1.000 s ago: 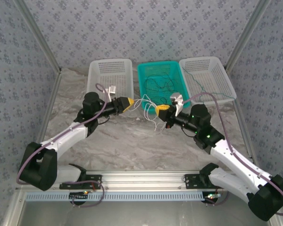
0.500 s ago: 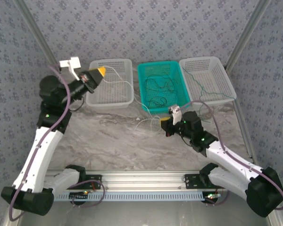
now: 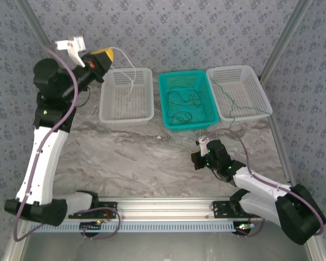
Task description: Untangle the cables
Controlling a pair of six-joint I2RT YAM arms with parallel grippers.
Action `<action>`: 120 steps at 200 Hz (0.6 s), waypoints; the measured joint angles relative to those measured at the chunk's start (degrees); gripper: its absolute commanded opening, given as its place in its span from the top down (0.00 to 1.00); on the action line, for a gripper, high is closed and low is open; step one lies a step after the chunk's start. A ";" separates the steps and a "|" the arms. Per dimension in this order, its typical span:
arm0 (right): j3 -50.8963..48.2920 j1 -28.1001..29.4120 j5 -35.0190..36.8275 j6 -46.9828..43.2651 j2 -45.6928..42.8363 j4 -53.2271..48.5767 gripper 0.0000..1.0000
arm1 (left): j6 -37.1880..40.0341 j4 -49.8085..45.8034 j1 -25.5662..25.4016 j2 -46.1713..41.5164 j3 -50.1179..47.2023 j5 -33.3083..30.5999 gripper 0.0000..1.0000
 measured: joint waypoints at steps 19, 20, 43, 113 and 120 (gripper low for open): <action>0.00 0.00 0.07 0.22 2.34 1.40 1.00 | 0.15 -0.70 0.98 4.66 8.15 0.02 1.00; 0.00 0.00 0.07 0.22 2.40 1.44 1.00 | 0.17 -0.70 1.01 4.81 8.46 0.02 1.00; 0.24 0.00 0.02 0.20 5.35 3.17 1.00 | 1.90 -1.86 1.46 9.90 19.12 -0.20 1.00; 2.14 0.00 -1.09 0.26 10.49 5.55 1.00 | 12.52 -8.79 3.08 26.56 57.27 -5.66 1.00; 2.29 0.00 -1.25 0.44 10.69 5.73 1.00 | 13.11 -9.99 3.26 29.46 62.53 -5.81 1.00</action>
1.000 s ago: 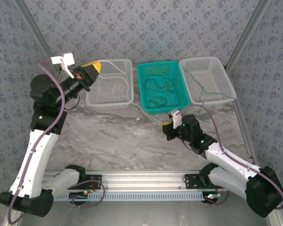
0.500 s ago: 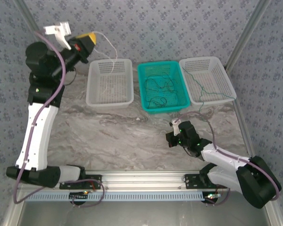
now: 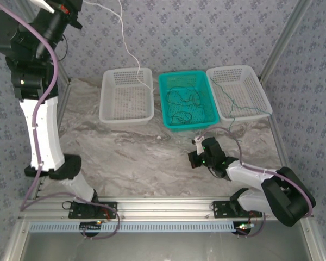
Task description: Untangle the cables
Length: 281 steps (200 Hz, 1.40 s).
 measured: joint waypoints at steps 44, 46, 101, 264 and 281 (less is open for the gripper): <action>0.39 0.00 -0.76 0.22 0.13 0.28 1.00 | 0.61 -3.02 2.69 9.64 9.94 -0.24 1.00; 0.39 0.00 -0.81 0.22 0.13 0.28 1.00 | 0.42 -3.06 2.89 9.88 9.68 -0.22 1.00; 0.39 0.00 -0.87 0.85 -1.40 0.20 1.00 | -3.93 -9.68 4.57 16.76 7.45 -1.49 1.00; 0.39 0.00 -0.90 0.83 -2.29 -0.94 1.00 | -2.67 -33.07 4.28 29.27 -6.05 0.04 0.75; 0.39 0.00 -0.92 0.83 -2.29 -0.94 1.00 | -0.59 -33.62 4.17 29.29 -8.61 -0.11 0.55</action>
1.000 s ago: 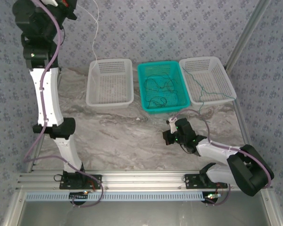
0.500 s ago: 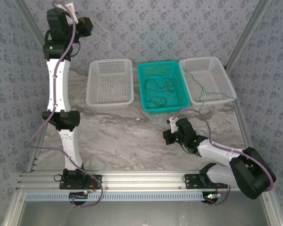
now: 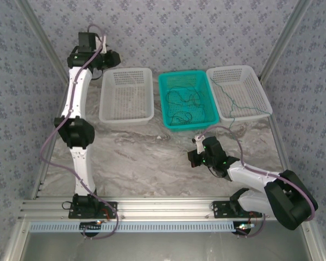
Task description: Untangle the cables
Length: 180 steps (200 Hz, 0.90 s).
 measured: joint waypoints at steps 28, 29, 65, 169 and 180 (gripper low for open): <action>0.02 0.00 -0.02 0.00 0.00 0.00 1.00 | 0.92 0.02 -0.04 -0.02 -3.63 -0.07 0.34; 0.02 0.00 -0.02 -0.02 0.00 0.00 1.00 | 0.76 0.09 -0.04 -0.02 -3.85 -0.07 0.34; 0.57 0.00 -0.50 0.02 -1.60 -1.20 1.00 | 0.76 3.63 -0.76 -3.32 -12.48 0.61 0.34; 14.34 0.87 -9.05 -0.24 -13.03 -7.52 1.00 | 1.16 31.06 -10.60 -45.59 -49.83 11.67 0.33; 15.87 0.87 -9.05 -0.28 -13.11 -7.43 1.00 | 2.73 31.41 -11.98 -48.28 -53.81 12.66 0.32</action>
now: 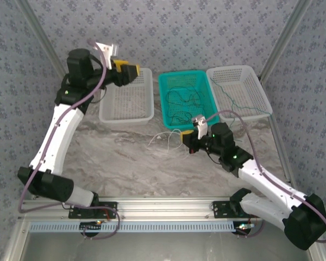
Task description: Untangle the cables
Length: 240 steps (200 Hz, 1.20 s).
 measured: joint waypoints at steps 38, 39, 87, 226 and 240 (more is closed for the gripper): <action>7.04 -0.68 -1.36 -1.27 2.40 0.11 1.00 | 8.72 -3.54 -6.93 -4.92 -8.55 2.14 0.32; 7.19 -0.70 -1.40 -1.29 2.47 0.13 1.00 | 9.03 -3.72 -7.17 -5.05 -8.79 2.27 0.32; 16.00 -0.92 -6.32 -1.55 9.29 1.18 1.00 | 17.07 -6.45 -11.43 -7.39 -17.51 10.47 0.29; 13.44 0.22 -6.95 -1.86 13.33 -0.37 1.00 | 16.98 -3.28 -10.36 -15.91 -25.57 5.35 1.00; 9.79 0.22 -6.01 -1.66 14.03 -0.50 1.00 | 15.98 -1.99 -10.01 -19.76 -25.22 2.54 1.00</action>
